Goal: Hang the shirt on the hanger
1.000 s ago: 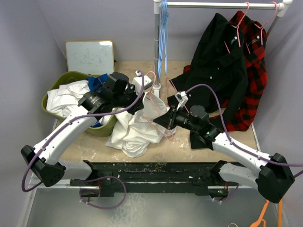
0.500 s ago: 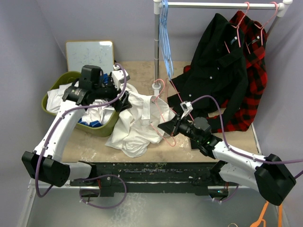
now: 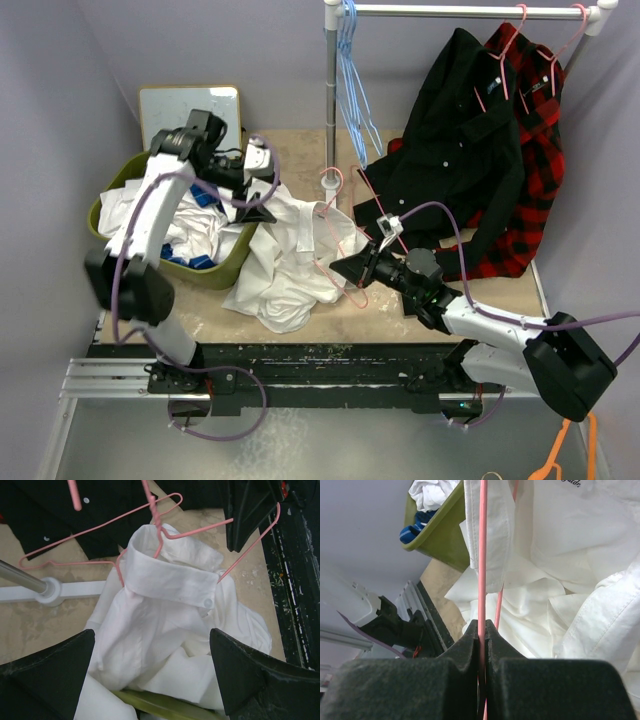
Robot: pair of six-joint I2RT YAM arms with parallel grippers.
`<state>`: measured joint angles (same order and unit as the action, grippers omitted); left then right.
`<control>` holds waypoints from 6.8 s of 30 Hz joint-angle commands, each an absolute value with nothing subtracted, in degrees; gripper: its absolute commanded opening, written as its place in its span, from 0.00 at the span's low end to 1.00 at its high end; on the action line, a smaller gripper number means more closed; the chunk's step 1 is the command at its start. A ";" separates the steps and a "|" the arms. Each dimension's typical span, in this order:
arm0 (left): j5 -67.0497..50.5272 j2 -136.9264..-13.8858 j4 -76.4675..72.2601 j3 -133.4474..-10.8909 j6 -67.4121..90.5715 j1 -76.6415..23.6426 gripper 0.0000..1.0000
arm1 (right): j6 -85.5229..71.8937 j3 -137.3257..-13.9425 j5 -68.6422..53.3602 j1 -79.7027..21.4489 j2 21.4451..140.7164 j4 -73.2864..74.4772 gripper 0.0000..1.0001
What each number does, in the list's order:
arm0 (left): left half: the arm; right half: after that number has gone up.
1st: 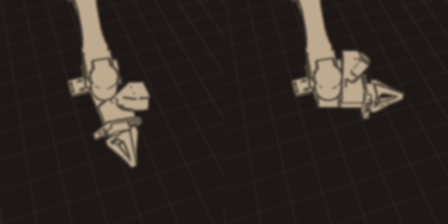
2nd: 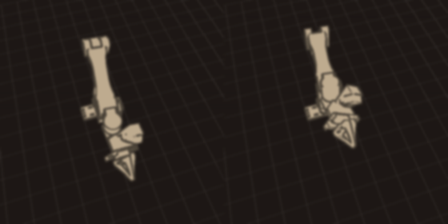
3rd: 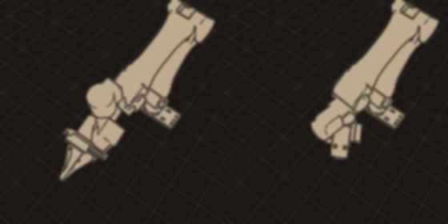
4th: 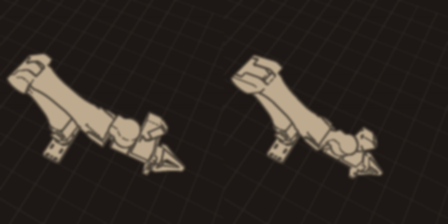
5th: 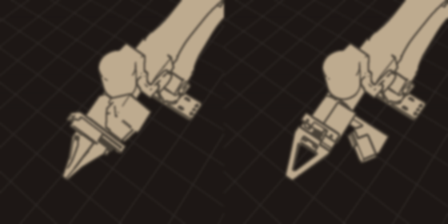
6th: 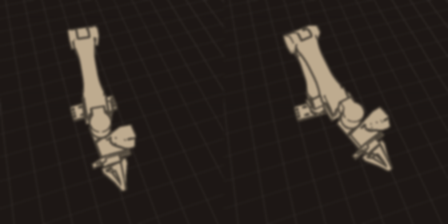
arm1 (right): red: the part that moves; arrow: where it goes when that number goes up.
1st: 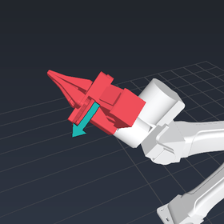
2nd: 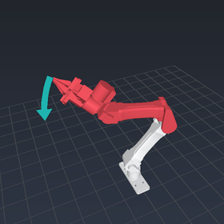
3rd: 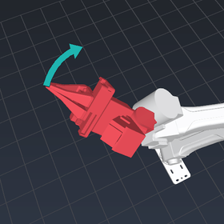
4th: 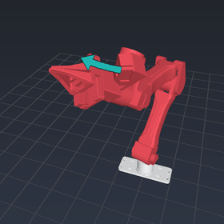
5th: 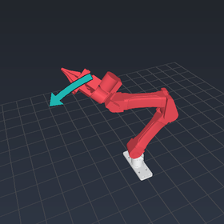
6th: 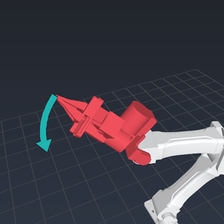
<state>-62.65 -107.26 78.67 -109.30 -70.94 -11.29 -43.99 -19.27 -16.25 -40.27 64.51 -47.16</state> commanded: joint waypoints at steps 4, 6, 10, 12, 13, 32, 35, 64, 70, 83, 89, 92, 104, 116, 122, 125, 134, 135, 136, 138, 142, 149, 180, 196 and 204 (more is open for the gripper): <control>-65.77 -108.78 88.68 -114.50 -81.75 -15.50 0.99 | -41.77 -20.02 -19.06 -40.61 64.20 -52.35 0.00; -65.59 -109.89 88.68 -115.57 -81.97 -16.00 0.99 | -41.46 -20.45 -19.60 -40.61 64.45 -51.87 0.00; -66.85 -110.49 88.64 -117.05 -81.48 -16.36 0.99 | -40.97 -21.28 -20.97 -40.73 65.72 -51.61 0.00; -66.99 -110.52 88.68 -116.20 -82.10 -17.07 1.00 | -40.76 -21.16 -20.90 -40.70 66.00 -51.83 0.00; -66.37 -110.82 88.68 -115.69 -82.46 -17.60 0.97 | -40.62 -21.05 -20.72 -40.75 65.94 -51.87 0.00; -66.48 -121.16 88.68 -121.68 -78.79 -18.93 0.73 | -38.85 -20.89 -21.12 -40.77 65.08 -51.57 0.00; -68.23 -120.38 88.68 -120.40 -78.52 -19.27 0.59 | -38.83 -20.58 -20.25 -40.77 64.64 -51.99 0.00; -62.53 -88.57 50.38 -101.34 -43.19 -23.56 0.00 | -34.76 -24.17 0.94 -40.75 32.64 -19.65 1.00; -62.13 -87.06 46.92 -101.81 -33.70 -23.59 0.00 | -35.81 -22.13 2.14 -40.69 22.87 -10.47 1.00; -63.40 -83.95 49.26 -103.00 -31.21 -23.65 0.00 | -40.11 -15.82 10.13 -40.74 29.72 -24.75 0.93; -62.41 -81.98 49.77 -101.90 -31.38 -23.70 0.00 | -40.18 -14.82 6.35 -40.69 42.81 -43.54 0.83; -62.38 -81.36 49.79 -101.48 -31.22 -23.69 0.00 | -39.36 -15.11 6.24 -40.71 48.83 -49.85 0.73; -45.47 -79.14 52.23 -99.36 -38.05 -23.69 0.00 | -40.29 -13.55 8.63 -40.70 45.25 -50.72 0.00; -33.48 -78.42 61.71 -101.22 -53.08 -23.67 0.00 | -34.78 -16.23 18.34 -40.61 22.62 -19.98 0.00; -28.45 -78.30 59.90 -98.45 -52.42 -23.65 0.00 | -29.06 -25.68 16.14 -40.61 22.37 -12.19 0.00; -30.24 -78.40 53.63 -96.52 -42.93 -23.79 0.00 | -29.85 -32.79 4.34 -40.74 32.61 -13.20 0.00; -33.93 -78.76 40.12 -99.86 -20.80 -24.81 0.00 | -33.80 -44.90 -6.13 -52.73 61.31 -33.14 0.00; -32.65 -78.65 39.61 -100.27 -20.28 -24.71 0.00 | -34.82 -45.76 -6.98 -53.06 63.50 -35.55 0.00; -31.69 -78.42 39.22 -100.41 -19.86 -24.66 0.00 | -35.82 -46.25 -7.63 -53.47 65.37 -38.90 0.00; -30.68 -77.85 38.83 -100.23 -19.27 -24.57 0.00 | -38.09 -48.24 -8.39 -54.14 69.05 -43.58 0.00; -31.79 -76.64 36.90 -98.05 -16.60 -24.06 0.00 | -38.62 -55.87 -8.97 -56.98 76.59 -46.16 0.00; -33.60 -75.13 38.28 -99.13 -17.53 -22.77 0.00 | -38.74 -56.21 -4.91 -58.36 76.46 -49.43 0.00; -56.20 -71.16 75.97 -103.70 -63.91 -22.84 0.00 | 11.55 -45.96 -15.39 -58.19 49.48 -4.11 0.92; -60.73 -71.39 76.00 -99.75 -67.21 -22.79 0.00 | 5.33 -49.31 -17.58 -58.01 53.37 -10.08 0.10; -62.07 -72.32 72.74 -99.74 -63.76 -22.76 0.00 | 2.94 -52.73 -17.04 -57.91 56.62 -9.37 0.00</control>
